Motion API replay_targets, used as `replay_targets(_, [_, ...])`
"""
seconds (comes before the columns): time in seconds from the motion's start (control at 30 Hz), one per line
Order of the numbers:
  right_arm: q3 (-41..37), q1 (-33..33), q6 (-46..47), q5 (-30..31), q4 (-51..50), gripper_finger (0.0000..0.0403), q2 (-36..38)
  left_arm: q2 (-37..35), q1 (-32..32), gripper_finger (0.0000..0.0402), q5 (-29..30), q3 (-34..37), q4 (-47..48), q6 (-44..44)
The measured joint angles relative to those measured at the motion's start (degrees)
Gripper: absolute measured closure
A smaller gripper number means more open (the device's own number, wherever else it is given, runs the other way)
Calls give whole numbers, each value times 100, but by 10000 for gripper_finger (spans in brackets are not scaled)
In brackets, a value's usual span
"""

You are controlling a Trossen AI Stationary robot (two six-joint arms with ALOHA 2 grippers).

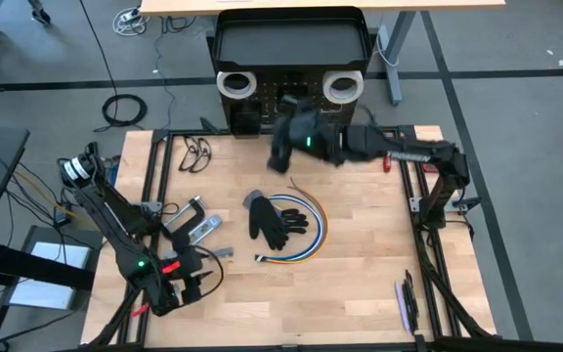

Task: Hang tools onto peg board
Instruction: Put the terminal block into the black bin on the peg board

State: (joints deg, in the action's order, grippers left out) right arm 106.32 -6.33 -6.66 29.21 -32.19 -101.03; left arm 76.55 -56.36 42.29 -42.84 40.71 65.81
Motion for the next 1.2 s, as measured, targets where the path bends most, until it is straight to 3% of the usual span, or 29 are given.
replay_targets(0.17, [-326, 995, 65, -59, 167, 172, -93, 357, -17, 167, 447, 33, -108, -88])
replay_targets(0.27, [-875, 1519, 198, -81, 821, 172, -97, 353, -12, 163, 738, 371, -432, 62])
replay_targets(0.43, [-1956, 2127, 519, -103, 2248, 173, -99, 223, 89, 163, 713, 1206, -1626, 65])
replay_targets(0.63, [-3432, 2286, 944, -98, 4488, 173, -108, 217, 391, 163, 421, 2553, -3944, -233])
replay_targets(0.8, [-4287, 2264, 1397, -94, 5551, 173, -108, 202, 498, 163, 456, 3350, -5359, -617])
replay_targets(1.2, [-4612, 2194, 1284, -79, 5751, 173, -108, 197, 503, 196, -22, 3525, -5390, -1775])
